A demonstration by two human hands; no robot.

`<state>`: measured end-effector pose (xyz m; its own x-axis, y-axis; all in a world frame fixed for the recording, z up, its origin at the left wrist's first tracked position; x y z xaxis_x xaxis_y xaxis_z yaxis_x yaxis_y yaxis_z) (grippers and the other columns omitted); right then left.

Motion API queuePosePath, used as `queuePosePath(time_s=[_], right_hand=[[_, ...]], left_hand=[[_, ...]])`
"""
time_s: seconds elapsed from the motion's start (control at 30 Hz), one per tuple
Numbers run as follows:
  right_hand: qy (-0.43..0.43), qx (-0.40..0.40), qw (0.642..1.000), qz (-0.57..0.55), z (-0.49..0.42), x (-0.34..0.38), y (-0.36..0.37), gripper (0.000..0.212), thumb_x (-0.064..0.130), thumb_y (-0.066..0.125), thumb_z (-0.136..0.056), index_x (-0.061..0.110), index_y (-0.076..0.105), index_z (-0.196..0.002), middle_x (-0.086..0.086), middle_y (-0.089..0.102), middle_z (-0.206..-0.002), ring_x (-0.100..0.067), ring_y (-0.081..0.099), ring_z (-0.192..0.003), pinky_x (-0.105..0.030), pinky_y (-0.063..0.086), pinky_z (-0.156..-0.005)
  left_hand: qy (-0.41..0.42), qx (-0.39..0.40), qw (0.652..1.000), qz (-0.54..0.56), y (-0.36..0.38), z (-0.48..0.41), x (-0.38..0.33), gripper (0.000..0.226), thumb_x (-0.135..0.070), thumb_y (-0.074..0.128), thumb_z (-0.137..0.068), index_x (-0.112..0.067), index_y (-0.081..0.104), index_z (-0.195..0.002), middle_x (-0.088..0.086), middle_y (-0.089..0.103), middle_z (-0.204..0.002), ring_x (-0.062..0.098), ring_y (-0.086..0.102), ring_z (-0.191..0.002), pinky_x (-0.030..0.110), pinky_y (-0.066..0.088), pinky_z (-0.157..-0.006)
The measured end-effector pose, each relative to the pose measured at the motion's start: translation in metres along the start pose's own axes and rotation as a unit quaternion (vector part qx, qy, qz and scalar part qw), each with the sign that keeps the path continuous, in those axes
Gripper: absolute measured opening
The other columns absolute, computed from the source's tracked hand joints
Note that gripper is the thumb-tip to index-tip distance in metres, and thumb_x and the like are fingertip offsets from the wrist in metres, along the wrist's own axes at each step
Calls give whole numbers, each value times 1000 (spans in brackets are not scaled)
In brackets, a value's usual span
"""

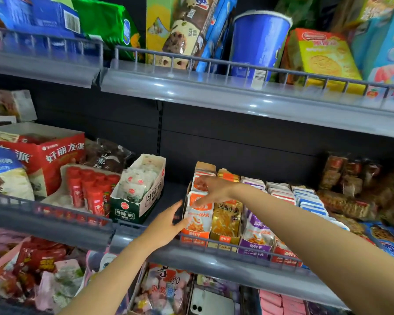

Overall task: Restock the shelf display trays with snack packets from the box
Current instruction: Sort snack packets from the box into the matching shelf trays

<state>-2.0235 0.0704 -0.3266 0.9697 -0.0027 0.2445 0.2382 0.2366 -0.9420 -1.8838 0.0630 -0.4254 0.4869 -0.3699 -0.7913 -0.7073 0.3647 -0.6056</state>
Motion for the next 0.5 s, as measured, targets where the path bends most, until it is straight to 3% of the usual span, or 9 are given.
queuePosePath(time_s=[0.1,0.23,0.5], right_hand=[[27,51,997,57,-21,0,7,80,54,69,-76,24,32,-141,2,48,-138,-21,51,-123,-34,45,-98],[57,91,990,89,-37,-10,11,98,68,70,-64,27,28,-142,6,45,-141,-21,46,-127,-40,42,-103],[52,96,983,147,-43,-11,16,111,71,71,-59,27,19,-147,1,25,-153,-24,30,-139,-44,36,-109]], left_hand=[[6,22,999,-30,2,-5,3,66,-41,56,-91,-33,23,-147,-12,45,-142,6,51,-121,30,43,-100],[16,18,998,-53,2,-7,3,64,-44,55,-91,-37,23,-146,-16,49,-138,2,53,-118,29,44,-99],[13,28,999,-43,1,-6,3,67,-53,55,-87,-39,25,-145,-21,43,-142,1,54,-117,33,44,-100]])
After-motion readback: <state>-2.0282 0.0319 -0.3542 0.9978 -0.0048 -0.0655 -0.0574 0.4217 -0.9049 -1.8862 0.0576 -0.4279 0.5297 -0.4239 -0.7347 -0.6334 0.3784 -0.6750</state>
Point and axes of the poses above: each hand's wrist, its own z-axis away from the middle knuckle, its own y-axis out of the palm, x = y × z, the point moved 6 cm from there along -z, towards the middle knuckle
